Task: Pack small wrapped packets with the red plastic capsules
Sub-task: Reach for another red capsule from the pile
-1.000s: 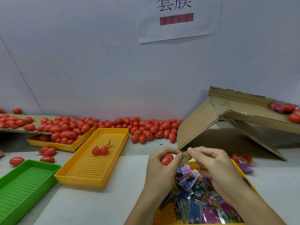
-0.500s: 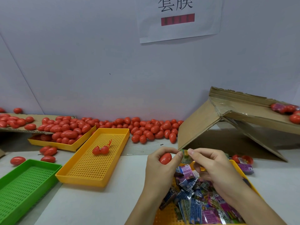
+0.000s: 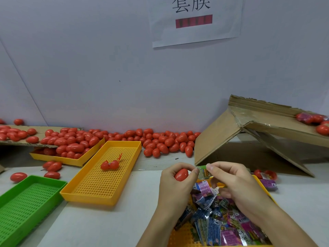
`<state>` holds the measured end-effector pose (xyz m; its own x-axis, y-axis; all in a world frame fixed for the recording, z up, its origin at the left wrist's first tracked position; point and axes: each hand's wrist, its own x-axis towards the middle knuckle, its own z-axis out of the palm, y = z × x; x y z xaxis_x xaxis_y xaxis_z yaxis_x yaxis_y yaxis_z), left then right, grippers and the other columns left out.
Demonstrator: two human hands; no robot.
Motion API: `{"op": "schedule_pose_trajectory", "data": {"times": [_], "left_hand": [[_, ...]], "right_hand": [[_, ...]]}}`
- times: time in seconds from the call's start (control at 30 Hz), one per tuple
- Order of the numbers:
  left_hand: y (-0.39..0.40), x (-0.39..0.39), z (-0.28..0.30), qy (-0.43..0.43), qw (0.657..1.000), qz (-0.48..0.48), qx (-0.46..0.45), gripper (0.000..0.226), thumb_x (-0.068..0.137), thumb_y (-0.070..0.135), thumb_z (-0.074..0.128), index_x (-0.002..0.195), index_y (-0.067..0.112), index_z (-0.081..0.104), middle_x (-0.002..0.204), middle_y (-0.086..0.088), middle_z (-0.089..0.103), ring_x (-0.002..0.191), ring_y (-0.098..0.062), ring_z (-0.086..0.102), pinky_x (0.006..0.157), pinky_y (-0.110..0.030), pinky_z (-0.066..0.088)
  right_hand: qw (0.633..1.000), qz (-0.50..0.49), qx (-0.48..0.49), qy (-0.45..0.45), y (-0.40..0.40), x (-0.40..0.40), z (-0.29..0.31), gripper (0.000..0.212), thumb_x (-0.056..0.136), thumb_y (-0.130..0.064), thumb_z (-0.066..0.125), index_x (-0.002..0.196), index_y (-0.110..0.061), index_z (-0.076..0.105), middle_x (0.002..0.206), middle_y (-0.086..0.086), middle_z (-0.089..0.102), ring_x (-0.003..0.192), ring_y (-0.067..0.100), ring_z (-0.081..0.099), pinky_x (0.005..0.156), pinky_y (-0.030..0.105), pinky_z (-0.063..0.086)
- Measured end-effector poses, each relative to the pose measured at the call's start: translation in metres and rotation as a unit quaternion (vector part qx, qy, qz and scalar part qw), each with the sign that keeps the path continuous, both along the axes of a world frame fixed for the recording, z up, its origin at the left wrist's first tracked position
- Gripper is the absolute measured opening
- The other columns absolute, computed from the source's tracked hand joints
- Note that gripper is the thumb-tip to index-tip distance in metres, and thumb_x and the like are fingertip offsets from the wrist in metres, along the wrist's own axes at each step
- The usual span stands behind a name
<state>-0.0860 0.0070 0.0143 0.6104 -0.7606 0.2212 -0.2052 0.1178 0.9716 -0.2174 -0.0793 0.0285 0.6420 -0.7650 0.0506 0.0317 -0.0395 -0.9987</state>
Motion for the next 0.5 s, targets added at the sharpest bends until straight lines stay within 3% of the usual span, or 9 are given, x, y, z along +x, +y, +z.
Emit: {"op": "schedule_pose_trajectory", "data": {"times": [0.17, 0.3, 0.37, 0.5], "left_hand": [[0.0002, 0.0003, 0.0011, 0.024, 0.999, -0.028, -0.004, 0.008, 0.086, 0.025, 0.076, 0.080, 0.026, 0.072, 0.068, 0.013, 0.062, 0.056, -0.007, 0.061, 0.049, -0.015, 0.046], [-0.0001, 0.0010, 0.0021, 0.135, 0.987, -0.085, -0.020, 0.023, 0.091, 0.022, 0.048, 0.099, 0.017, 0.069, 0.061, -0.001, 0.048, 0.048, -0.013, 0.044, 0.048, -0.029, 0.039], [-0.0015, 0.0006, 0.0005, 0.130, 0.988, -0.082, -0.002, 0.027, 0.099, 0.011, 0.043, 0.108, 0.020, 0.067, 0.058, 0.000, 0.052, 0.050, -0.014, 0.048, 0.051, -0.030, 0.044], [-0.0009, -0.0013, 0.0005, 0.069, 0.996, -0.047, -0.010, 0.021, 0.094, 0.015, 0.066, 0.112, 0.024, 0.060, 0.089, 0.003, 0.067, 0.059, -0.008, 0.061, 0.059, -0.020, 0.052]], "right_hand": [[0.997, -0.068, 0.039, -0.006, -0.0047, 0.0025, -0.0056, 0.018, 0.091, -0.030, 0.068, 0.091, -0.017, 0.080, 0.074, 0.009, 0.064, 0.068, 0.016, 0.056, 0.046, 0.023, 0.036], [0.984, -0.173, 0.025, -0.024, -0.0100, 0.0009, -0.0085, 0.015, 0.094, -0.031, 0.064, 0.092, -0.021, 0.076, 0.063, 0.005, 0.063, 0.052, 0.010, 0.049, 0.051, 0.026, 0.036], [0.981, -0.195, -0.011, -0.021, -0.0094, 0.0001, -0.0084, 0.015, 0.095, -0.032, 0.063, 0.090, -0.024, 0.075, 0.063, 0.003, 0.066, 0.049, 0.004, 0.052, 0.055, 0.027, 0.038], [0.980, -0.178, -0.091, 0.005, -0.0033, 0.0019, -0.0063, 0.017, 0.096, -0.030, 0.062, 0.086, -0.025, 0.074, 0.067, -0.004, 0.070, 0.050, -0.004, 0.056, 0.057, 0.023, 0.041]]}}
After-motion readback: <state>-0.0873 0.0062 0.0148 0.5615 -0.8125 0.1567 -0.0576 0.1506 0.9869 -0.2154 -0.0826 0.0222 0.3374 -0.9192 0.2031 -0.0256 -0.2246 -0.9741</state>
